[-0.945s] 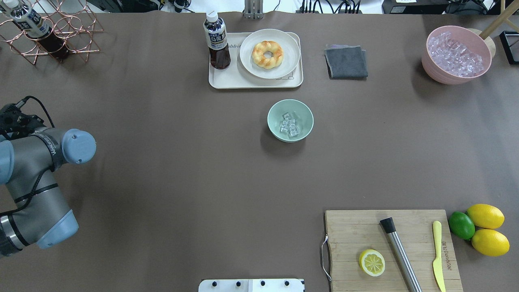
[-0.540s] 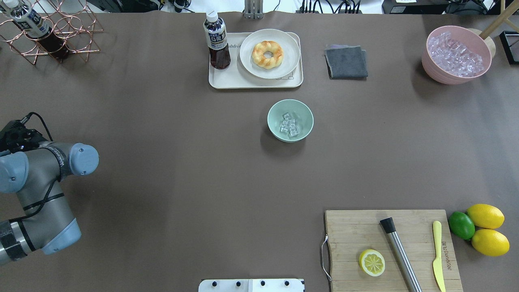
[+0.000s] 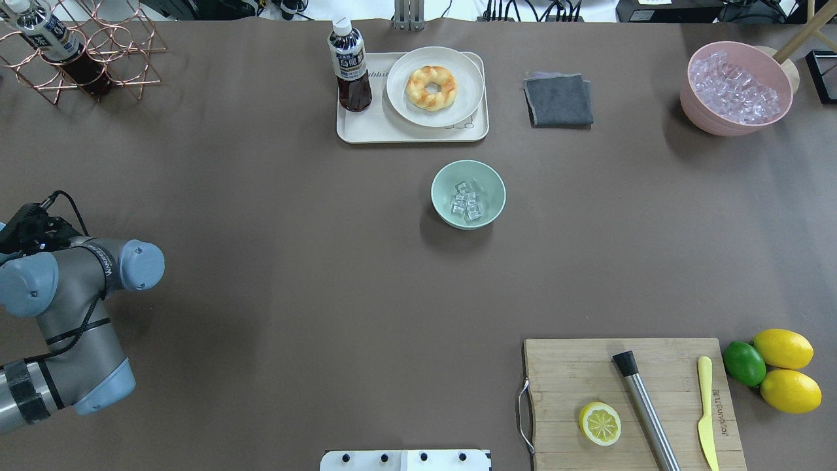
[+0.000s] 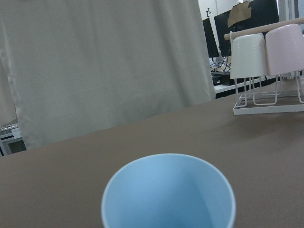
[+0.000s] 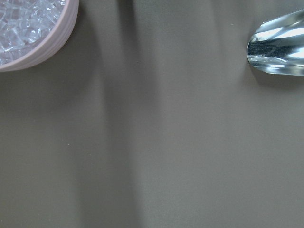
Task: Pour ice into bowl
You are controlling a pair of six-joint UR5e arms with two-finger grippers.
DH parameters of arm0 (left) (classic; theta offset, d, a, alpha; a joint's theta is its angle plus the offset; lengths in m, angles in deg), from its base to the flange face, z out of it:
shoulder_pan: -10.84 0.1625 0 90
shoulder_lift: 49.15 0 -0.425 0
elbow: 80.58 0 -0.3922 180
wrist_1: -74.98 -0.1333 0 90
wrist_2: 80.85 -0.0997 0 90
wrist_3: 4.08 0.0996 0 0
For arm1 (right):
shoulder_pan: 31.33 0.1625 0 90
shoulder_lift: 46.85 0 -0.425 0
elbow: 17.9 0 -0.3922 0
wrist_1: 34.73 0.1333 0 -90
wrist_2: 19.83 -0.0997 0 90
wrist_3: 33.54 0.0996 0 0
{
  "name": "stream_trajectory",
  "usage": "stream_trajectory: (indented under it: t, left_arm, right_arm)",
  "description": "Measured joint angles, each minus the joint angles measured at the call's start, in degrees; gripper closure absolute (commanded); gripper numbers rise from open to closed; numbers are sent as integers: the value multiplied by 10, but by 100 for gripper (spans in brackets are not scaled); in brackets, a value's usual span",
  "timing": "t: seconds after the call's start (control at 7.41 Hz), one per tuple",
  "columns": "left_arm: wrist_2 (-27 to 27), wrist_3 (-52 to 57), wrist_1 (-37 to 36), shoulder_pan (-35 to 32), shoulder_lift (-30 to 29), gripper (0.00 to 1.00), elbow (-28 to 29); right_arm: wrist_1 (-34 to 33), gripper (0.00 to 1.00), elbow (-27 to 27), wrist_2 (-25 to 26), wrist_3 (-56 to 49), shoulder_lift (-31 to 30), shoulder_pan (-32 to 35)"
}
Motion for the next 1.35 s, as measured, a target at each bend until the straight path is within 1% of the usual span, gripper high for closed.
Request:
stream_trajectory:
  t: [0.13, 0.4, 0.54, 0.67, 0.81, 0.94, 1.08, 1.21, 1.35]
  left_arm:
    - [0, 0, -1, 0, 0, 3, 0]
    - [-1, 3, -4, 0, -1, 3, -4]
    - [-1, 9, -16, 0, -2, 3, -15]
    - [-2, 28, -35, -3, -2, 3, -44]
    - [-2, 61, -67, -8, -4, 3, -95]
    - [-3, 106, -98, -26, -17, 3, -143]
    - [-4, 158, -116, -50, -37, 3, -173]
    - [-5, 223, -118, -77, -52, 3, -196]
    - [-4, 292, -95, -101, -55, 3, -210]
  right_arm:
    - [0, 1, 0, 0, 0, 0, 0]
    - [0, 1, 0, 0, 0, 0, 0]
    - [0, 1, 0, 0, 0, 0, 0]
    - [0, 1, 0, 0, 0, 0, 0]
    - [0, 1, 0, 0, 0, 0, 0]
    - [0, 1, 1, 0, 0, 0, 0]
    - [0, 1, 1, 0, 0, 0, 0]
    - [0, 1, 2, 0, 0, 0, 0]
    - [-1, 1, 3, 0, 0, 0, 0]
